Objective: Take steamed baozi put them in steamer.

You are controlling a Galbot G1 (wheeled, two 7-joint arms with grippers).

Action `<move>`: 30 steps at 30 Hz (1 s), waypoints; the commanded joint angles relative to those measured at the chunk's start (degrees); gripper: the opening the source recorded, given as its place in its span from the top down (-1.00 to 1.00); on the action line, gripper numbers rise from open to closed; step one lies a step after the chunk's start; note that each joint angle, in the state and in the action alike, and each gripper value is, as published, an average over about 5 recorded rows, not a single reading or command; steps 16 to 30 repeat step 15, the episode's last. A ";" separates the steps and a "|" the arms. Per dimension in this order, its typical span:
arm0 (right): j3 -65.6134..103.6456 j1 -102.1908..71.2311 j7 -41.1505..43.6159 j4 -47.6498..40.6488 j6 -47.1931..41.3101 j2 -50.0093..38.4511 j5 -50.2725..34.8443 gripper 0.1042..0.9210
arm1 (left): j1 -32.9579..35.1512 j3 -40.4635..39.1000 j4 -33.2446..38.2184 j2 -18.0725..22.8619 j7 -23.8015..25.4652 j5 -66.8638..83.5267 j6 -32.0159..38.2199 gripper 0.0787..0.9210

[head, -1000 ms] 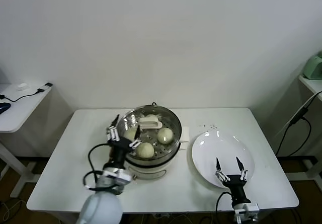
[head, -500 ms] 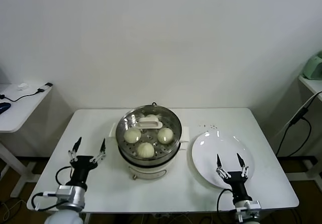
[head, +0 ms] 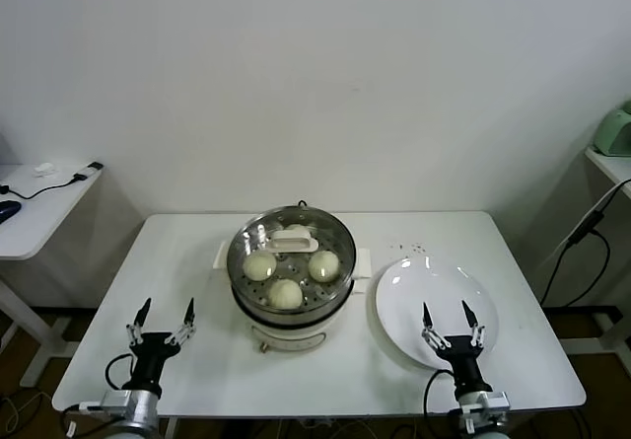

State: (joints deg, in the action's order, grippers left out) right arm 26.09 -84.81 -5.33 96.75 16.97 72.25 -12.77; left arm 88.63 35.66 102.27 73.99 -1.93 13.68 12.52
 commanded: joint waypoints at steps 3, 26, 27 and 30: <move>-0.14 -0.04 0.30 -0.08 -0.20 -0.08 -0.19 -0.76 | 0.67 -0.15 -3.28 0.11 0.73 1.52 3.62 -0.77; -0.51 0.19 0.42 -0.36 -0.31 0.20 -0.14 -0.76 | 0.91 -0.62 -2.95 0.16 0.65 -0.09 4.03 -0.77; -0.51 0.19 0.42 -0.36 -0.31 0.20 -0.14 -0.76 | 0.91 -0.62 -2.95 0.16 0.65 -0.09 4.03 -0.77; -0.51 0.19 0.42 -0.36 -0.31 0.20 -0.14 -0.76 | 0.91 -0.62 -2.95 0.16 0.65 -0.09 4.03 -0.77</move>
